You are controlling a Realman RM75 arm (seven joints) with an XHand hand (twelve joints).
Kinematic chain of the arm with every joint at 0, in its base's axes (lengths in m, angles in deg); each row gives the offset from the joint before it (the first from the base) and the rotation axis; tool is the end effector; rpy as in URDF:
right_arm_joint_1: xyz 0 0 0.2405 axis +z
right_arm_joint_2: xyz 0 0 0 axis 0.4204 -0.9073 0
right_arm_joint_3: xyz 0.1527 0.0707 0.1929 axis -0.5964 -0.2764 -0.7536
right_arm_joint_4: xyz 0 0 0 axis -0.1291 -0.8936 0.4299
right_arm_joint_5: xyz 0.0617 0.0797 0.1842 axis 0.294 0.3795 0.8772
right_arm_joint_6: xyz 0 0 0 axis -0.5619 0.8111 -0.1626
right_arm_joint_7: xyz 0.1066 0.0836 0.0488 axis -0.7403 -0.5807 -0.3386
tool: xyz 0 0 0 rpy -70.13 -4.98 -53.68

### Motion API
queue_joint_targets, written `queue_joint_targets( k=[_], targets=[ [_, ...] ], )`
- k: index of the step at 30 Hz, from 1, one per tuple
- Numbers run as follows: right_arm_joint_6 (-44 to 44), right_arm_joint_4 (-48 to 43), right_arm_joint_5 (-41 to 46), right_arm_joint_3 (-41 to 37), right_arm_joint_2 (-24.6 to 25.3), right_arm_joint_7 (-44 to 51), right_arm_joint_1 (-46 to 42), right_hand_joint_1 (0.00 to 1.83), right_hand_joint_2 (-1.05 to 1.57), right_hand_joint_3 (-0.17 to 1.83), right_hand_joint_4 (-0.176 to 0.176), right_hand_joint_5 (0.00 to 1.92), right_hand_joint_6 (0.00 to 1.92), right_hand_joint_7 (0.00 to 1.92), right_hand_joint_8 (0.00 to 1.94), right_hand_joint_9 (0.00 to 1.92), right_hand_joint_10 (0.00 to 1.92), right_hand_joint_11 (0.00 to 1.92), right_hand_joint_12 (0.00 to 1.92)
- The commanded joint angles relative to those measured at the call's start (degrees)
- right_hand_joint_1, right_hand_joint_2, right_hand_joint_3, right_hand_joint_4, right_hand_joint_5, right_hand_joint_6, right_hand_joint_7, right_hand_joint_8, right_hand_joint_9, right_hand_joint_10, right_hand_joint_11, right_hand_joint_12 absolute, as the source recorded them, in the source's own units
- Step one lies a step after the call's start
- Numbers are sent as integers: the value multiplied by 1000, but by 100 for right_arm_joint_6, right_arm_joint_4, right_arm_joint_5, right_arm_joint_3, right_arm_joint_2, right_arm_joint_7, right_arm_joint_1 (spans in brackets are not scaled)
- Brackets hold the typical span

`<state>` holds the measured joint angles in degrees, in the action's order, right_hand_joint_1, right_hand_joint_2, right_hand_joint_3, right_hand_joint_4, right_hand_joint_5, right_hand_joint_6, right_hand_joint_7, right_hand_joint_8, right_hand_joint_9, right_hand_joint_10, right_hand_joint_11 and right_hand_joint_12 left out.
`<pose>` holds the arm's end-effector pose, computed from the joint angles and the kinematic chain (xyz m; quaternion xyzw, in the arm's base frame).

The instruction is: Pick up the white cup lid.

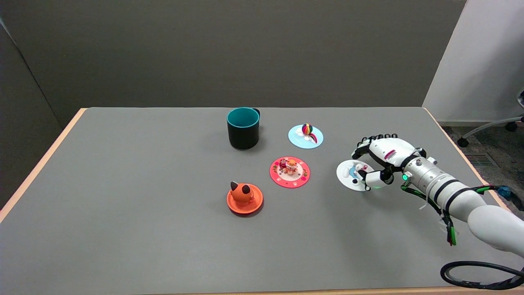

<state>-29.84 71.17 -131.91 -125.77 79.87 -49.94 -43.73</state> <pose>-0.2622 -0.2822 0.4371 0.6708 -0.1040 -0.0475 0.7328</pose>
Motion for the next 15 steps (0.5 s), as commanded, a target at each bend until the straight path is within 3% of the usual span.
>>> queue_joint_targets(
  k=[1, 6, 11, 12, 13, 14, 15],
  targets=[
    [81, -54, 21, 207, -10, 0, 27, 930, 812, 729, -113, 698, 268, 508, 590, 497, 445, 436, 309],
    [97, -78, 21, 232, -10, 0, 27, 940, 818, 722, -108, 705, 295, 508, 594, 501, 450, 439, 303],
    [97, -88, 21, 202, -10, 0, 27, 938, 868, 684, -61, 645, 459, 428, 710, 498, 493, 452, 284],
    [97, -88, 21, 194, -10, 0, 34, 938, 1016, 487, -40, 630, 918, 391, 767, 477, 550, 444, 313],
    [97, -88, 21, 186, -10, 0, 35, 944, 1214, 226, -37, 616, 1537, 351, 816, 443, 639, 423, 380],
    [97, -88, 21, 178, -10, 0, 35, 944, 1226, 233, -65, 592, 1571, 317, 837, 421, 694, 411, 418],
    [97, -88, 21, 176, -10, 0, 42, 896, 1248, 217, -5, 568, 1606, 282, 904, 400, 725, 439, 365]
  ],
)
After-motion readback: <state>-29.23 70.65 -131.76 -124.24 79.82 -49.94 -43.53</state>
